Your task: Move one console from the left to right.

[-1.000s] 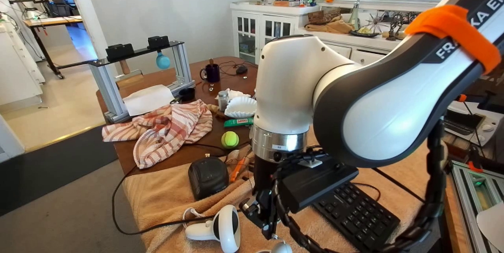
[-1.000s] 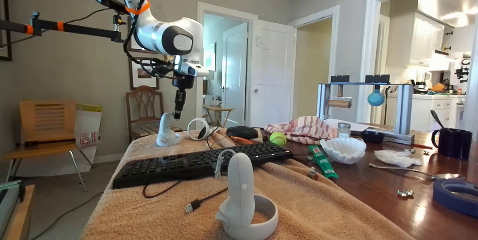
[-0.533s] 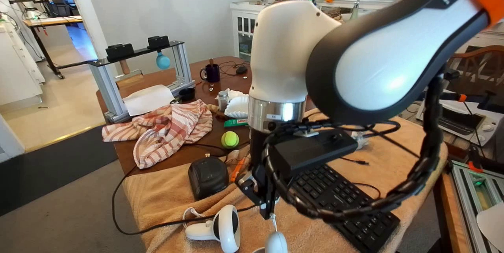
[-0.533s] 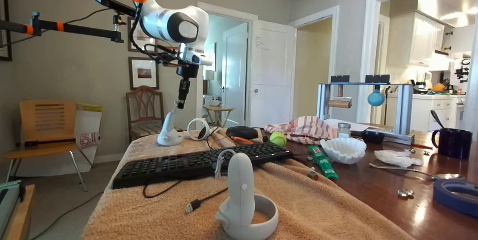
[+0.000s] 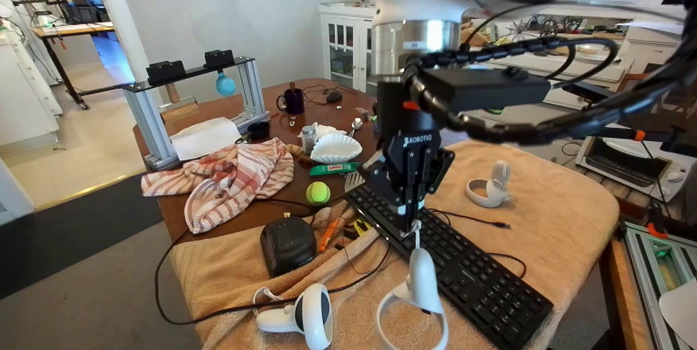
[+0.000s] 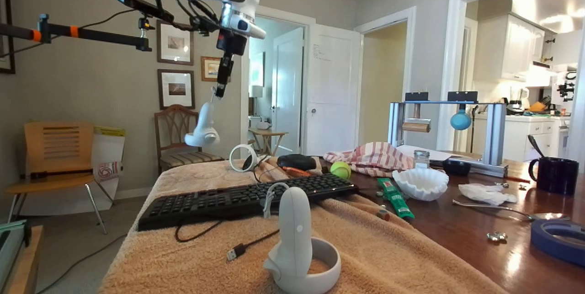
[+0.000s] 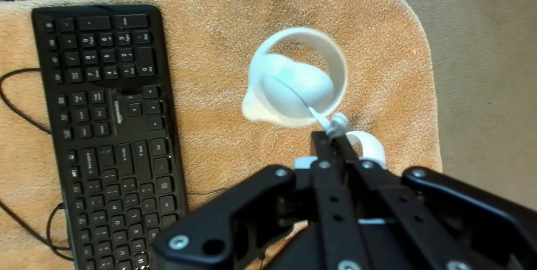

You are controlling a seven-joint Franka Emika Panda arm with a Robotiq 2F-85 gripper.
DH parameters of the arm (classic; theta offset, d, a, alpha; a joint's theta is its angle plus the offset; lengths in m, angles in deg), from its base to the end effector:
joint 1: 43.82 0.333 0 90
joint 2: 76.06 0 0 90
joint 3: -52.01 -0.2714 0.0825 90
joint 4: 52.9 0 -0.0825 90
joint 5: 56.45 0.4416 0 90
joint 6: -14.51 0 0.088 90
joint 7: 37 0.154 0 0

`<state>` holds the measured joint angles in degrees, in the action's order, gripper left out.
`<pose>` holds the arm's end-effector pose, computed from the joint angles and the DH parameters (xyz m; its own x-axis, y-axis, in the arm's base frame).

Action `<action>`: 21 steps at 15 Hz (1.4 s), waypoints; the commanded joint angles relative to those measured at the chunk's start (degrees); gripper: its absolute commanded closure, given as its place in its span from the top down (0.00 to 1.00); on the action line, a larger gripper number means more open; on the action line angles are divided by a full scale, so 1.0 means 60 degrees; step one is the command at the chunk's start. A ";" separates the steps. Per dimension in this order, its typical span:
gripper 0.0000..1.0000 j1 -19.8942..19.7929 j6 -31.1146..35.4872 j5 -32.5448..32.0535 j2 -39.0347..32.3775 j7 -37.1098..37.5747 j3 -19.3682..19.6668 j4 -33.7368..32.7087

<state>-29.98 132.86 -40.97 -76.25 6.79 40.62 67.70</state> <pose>0.5213 0.2733 0.2943 0.8844 -0.4215 -0.2005 -0.4500 -0.8841 -0.1263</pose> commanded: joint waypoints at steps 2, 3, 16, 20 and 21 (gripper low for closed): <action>0.01 -0.0639 -0.0769 0.0338 0.1334 -0.0223 0.0421 0.0571; 0.01 -0.0790 -0.0808 0.0346 0.1539 -0.0197 0.0543 0.0692; 0.01 -0.2536 -0.0639 0.0698 0.4390 -0.0576 0.1842 0.3146; 0.01 -0.3180 -0.0563 0.0794 0.4707 -0.0518 0.2270 0.3595; 0.01 -0.3335 -0.0604 0.0817 0.4698 -0.0480 0.2368 0.3594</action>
<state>-47.54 128.38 -38.29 -50.05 4.25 53.71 86.70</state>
